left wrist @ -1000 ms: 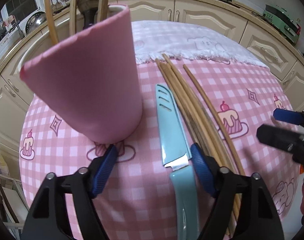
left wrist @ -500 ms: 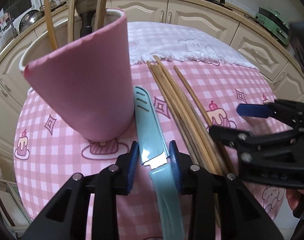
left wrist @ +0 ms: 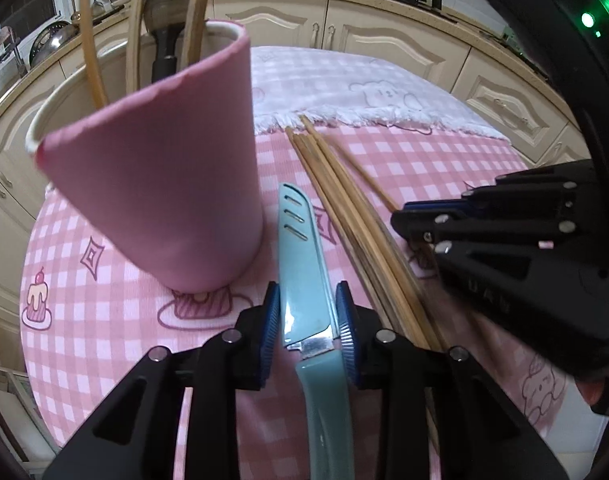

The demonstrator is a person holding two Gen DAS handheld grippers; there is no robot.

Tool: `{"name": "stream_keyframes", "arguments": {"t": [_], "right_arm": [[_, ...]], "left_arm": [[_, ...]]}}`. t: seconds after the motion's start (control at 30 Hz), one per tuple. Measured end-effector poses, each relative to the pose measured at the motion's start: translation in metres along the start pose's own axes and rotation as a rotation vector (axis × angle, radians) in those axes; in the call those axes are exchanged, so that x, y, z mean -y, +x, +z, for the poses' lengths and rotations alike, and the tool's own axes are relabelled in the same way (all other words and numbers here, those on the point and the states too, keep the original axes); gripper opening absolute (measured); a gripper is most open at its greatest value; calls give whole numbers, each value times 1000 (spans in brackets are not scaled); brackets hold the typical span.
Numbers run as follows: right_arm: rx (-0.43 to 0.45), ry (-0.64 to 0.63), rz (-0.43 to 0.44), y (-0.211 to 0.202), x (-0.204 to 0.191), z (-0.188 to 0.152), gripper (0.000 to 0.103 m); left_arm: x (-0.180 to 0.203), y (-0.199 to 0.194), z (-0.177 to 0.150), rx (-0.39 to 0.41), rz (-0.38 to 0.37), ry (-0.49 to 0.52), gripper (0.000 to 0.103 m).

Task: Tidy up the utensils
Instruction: 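Grasp a chopstick from the pile with the right tool, then lift the knife with the left tool while the right tool lifts the chopstick toward the cup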

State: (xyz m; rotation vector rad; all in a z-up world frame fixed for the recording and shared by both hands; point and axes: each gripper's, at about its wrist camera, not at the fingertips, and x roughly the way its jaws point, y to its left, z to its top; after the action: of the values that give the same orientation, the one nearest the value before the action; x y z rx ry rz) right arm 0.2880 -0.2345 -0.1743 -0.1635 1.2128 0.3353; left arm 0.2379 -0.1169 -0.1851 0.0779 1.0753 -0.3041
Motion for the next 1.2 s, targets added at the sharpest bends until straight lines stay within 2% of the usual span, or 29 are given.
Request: {"name": "stream_keyframes", "arguments": {"t": [0.3, 0.47, 0.67, 0.83, 1.03, 1.2], "right_arm": [[101, 144, 145, -24, 33, -27, 5], [200, 191, 210, -48, 43, -42, 5], [325, 213, 264, -76, 39, -45, 5], [470, 233, 321, -109, 40, -46, 5], [635, 230, 365, -142, 32, -30, 5], [762, 192, 387, -166, 17, -5, 5]], "left_arm": [[-15, -21, -23, 25, -84, -24, 27], [-16, -44, -32, 97, -122, -7, 26], [-12, -83, -36, 240, -165, 20, 26], [-15, -119, -34, 367, -186, 32, 26], [-19, -170, -14, 551, -178, 26, 26], [-33, -196, 9, 651, -154, 10, 26]]}}
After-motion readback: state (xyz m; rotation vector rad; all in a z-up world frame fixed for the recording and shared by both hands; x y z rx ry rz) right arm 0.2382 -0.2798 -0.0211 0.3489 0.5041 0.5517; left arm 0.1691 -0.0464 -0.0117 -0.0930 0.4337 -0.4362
